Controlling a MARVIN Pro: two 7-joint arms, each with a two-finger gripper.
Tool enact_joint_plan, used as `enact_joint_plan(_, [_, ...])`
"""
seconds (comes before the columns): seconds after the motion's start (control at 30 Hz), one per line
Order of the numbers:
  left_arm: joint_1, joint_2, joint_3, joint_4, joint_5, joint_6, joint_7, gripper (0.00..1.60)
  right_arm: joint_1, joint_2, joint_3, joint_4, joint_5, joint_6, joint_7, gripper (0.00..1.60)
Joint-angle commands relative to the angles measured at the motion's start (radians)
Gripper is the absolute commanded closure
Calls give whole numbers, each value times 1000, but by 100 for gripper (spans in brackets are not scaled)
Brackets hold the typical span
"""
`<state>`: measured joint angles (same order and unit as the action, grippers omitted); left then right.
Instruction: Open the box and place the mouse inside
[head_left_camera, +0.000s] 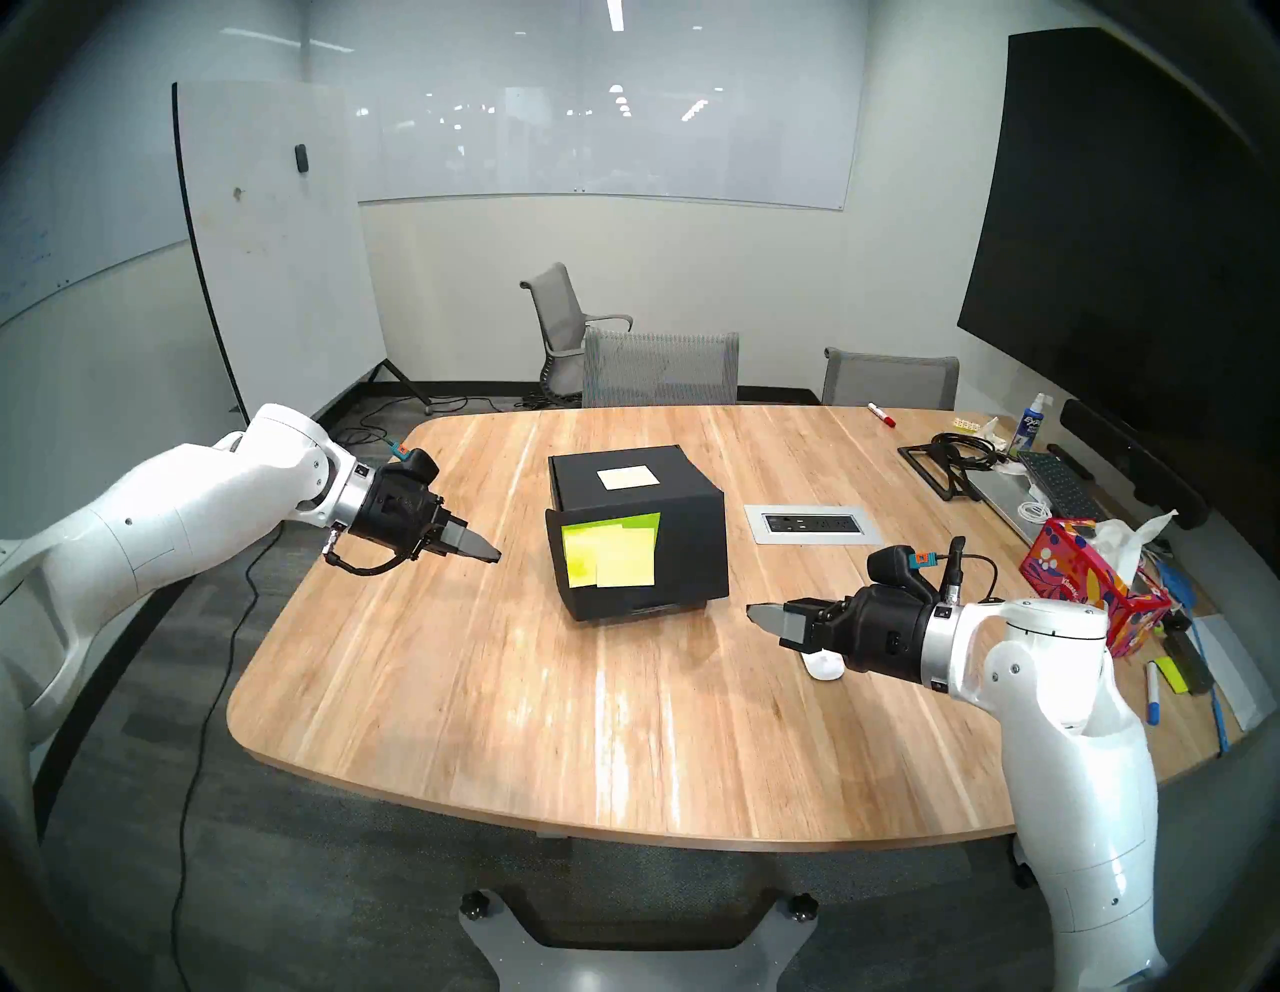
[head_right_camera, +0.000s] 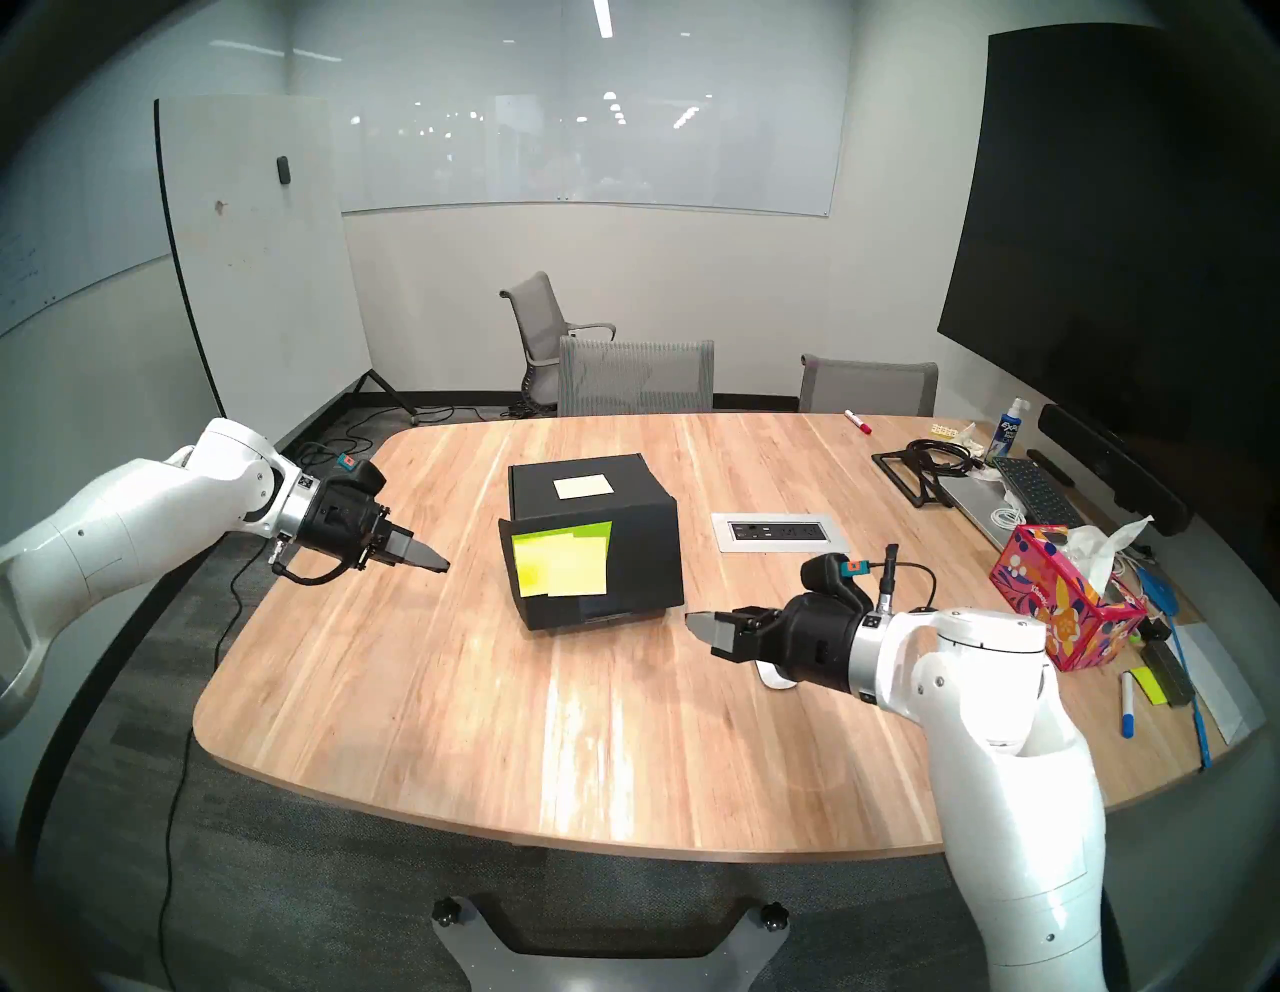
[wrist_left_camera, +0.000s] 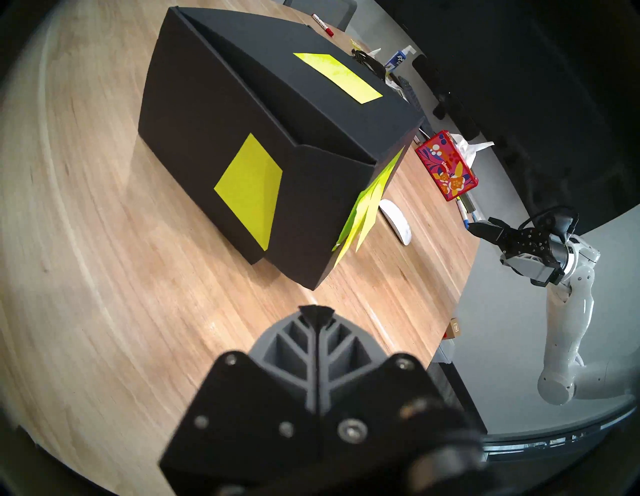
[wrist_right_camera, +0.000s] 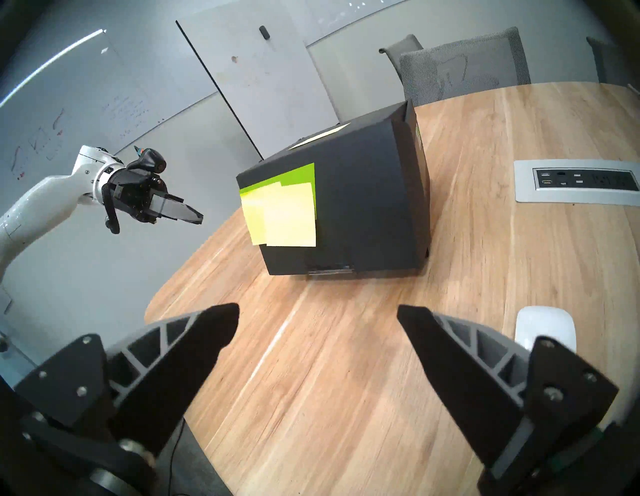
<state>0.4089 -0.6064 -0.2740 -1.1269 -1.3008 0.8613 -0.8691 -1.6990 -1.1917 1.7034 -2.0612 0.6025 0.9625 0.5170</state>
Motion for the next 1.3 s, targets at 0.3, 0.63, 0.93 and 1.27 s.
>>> enact_joint_plan(0.3, [-1,14,3,-19,-4,-9,-4,160,-7,-9,0,-32,17,-3,-7,0])
enact_joint_plan(0.63, [-5,-14,14,14,7,-12,-3,160,-7,-9,0,-32,18,-3,-7,0])
enact_joint_plan(0.93, [2,-83,8,90,-13,-14,17,160,-8,-9,0,-31,17,-3,-6,0])
enact_joint_plan(1.27, [7,-79,20,77,0,-34,7,160,-7,-9,0,-32,17,-3,-6,0])
